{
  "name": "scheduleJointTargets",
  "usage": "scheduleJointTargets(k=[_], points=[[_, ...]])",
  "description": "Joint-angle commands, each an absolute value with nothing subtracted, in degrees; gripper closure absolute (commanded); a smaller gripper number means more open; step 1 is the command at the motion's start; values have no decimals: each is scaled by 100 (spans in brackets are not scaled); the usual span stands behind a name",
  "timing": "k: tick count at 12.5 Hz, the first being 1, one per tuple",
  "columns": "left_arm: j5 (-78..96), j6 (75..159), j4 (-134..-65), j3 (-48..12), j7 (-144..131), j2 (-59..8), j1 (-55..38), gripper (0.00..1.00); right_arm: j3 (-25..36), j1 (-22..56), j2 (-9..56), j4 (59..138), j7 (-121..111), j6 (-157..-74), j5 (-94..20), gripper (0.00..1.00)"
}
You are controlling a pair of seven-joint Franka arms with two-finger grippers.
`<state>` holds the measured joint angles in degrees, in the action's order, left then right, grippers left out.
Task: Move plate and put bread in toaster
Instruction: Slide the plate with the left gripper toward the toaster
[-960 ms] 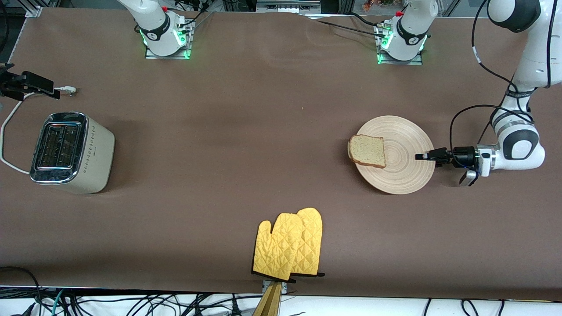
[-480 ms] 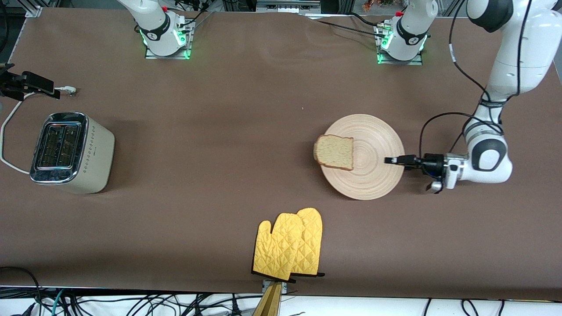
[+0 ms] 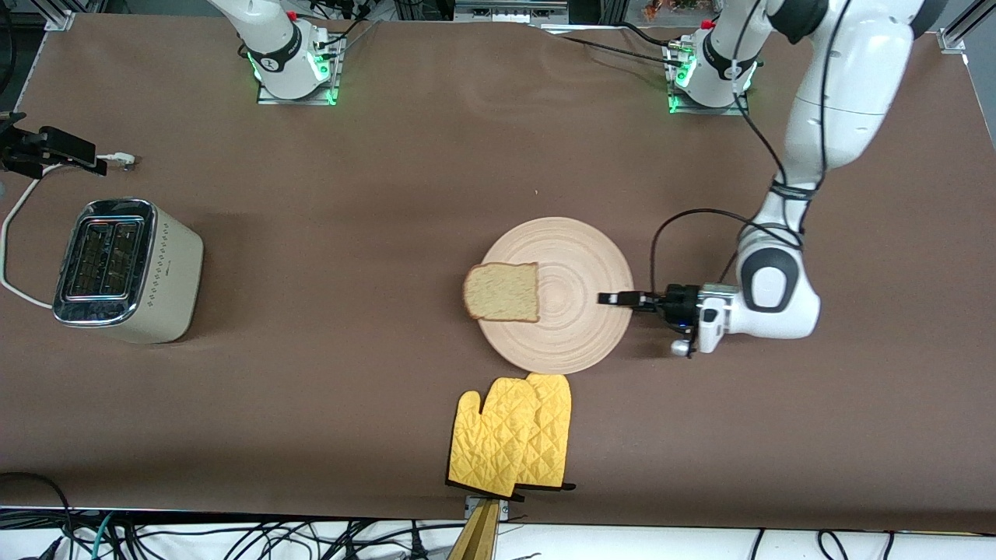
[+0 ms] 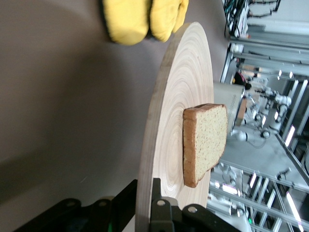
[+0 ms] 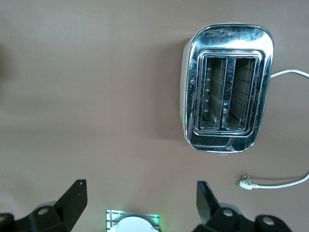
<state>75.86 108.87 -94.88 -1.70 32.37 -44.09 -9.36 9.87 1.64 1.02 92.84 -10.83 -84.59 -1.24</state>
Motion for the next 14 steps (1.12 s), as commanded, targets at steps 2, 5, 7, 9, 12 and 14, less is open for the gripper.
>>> scheduleJointTargets(k=[2, 5, 7, 9, 12, 14], points=[[8322, 11162, -9264, -105, 3234, -4561, -1607, 100, 976, 149, 62, 9272, -1099, -8402, -193, 0], [8437, 11162, -9114, -97, 4153, -4745, -1810, 100, 984, 149, 62, 9272, -1099, -8402, -193, 0], [8437, 11162, -9097, -97, 4822, -4886, -1811, 100, 984, 149, 62, 9272, -1099, -8402, -202, 0], [8708, 11162, -9062, -105, 5071, -4983, -1810, 100, 993, 141, 62, 9272, -1099, -8402, -202, 0], [9140, 11249, -8869, -105, 5071, -5202, -2065, 100, 993, 141, 62, 9272, -1099, -8402, -220, 0], [9158, 11408, -8859, -105, 5036, -5282, -2206, 100, 993, 141, 79, 9272, -1099, -8402, -220, 0]])
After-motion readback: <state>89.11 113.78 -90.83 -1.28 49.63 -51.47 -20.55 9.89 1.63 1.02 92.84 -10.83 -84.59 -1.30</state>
